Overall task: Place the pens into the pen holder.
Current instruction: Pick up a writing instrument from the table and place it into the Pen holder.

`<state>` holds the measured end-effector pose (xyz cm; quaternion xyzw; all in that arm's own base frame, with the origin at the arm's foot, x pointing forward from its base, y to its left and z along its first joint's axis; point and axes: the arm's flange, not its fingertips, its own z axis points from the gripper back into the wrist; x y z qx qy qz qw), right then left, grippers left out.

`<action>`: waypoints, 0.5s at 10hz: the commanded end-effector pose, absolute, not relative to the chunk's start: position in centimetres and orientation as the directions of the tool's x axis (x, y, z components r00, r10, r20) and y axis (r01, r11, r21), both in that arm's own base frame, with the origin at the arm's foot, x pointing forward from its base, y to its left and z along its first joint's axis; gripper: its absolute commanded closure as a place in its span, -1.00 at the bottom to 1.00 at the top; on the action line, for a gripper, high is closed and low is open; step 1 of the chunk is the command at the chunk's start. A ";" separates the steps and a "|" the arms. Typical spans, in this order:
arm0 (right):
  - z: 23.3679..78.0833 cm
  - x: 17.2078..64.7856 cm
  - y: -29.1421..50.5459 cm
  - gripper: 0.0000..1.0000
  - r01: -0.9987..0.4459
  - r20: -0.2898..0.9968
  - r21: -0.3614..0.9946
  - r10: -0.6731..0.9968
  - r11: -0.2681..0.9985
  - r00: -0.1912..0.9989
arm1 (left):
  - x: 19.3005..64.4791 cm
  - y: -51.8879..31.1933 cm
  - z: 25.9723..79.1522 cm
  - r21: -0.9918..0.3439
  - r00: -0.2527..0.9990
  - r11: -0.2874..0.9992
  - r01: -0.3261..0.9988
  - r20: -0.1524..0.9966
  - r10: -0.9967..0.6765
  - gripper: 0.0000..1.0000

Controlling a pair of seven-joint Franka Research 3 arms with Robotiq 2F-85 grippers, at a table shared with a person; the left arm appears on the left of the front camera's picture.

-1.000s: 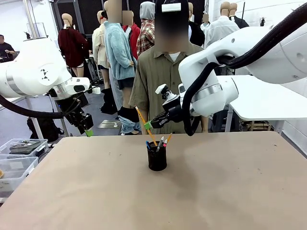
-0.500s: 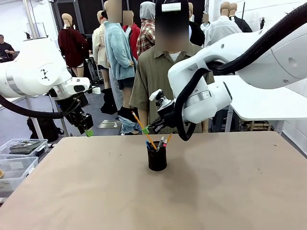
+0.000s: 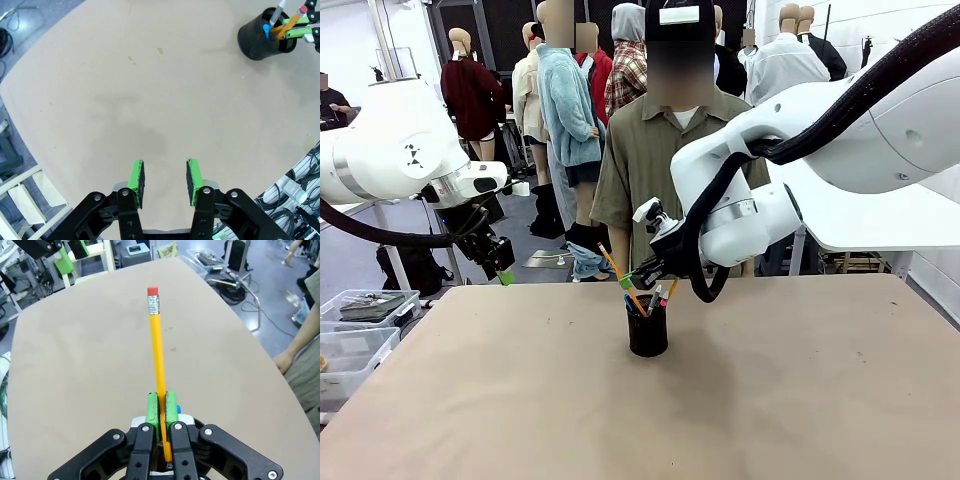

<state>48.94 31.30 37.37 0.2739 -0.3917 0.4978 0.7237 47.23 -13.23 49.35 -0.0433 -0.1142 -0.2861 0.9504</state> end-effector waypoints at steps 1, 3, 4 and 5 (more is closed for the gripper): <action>36.4 48.8 31.0 1.00 -0.932 0.850 0.006 0.489 0.363 0.195 | 47.2 -13.1 49.4 0.003 0.809 0.834 0.552 0.243 -0.536 0.07; 36.3 48.7 30.8 1.00 -0.931 0.843 0.017 0.495 0.365 0.210 | 47.2 -13.1 49.4 0.003 0.809 0.834 0.552 0.243 -0.536 0.07; 36.3 48.6 30.6 1.00 -0.931 0.843 0.012 0.497 0.366 0.206 | 47.2 -13.1 49.4 0.003 0.809 0.834 0.552 0.243 -0.536 0.07; 36.3 48.5 30.4 1.00 -0.932 0.846 0.012 0.494 0.362 0.202 | 47.2 -13.1 49.4 0.003 0.809 0.834 0.552 0.243 -0.536 0.07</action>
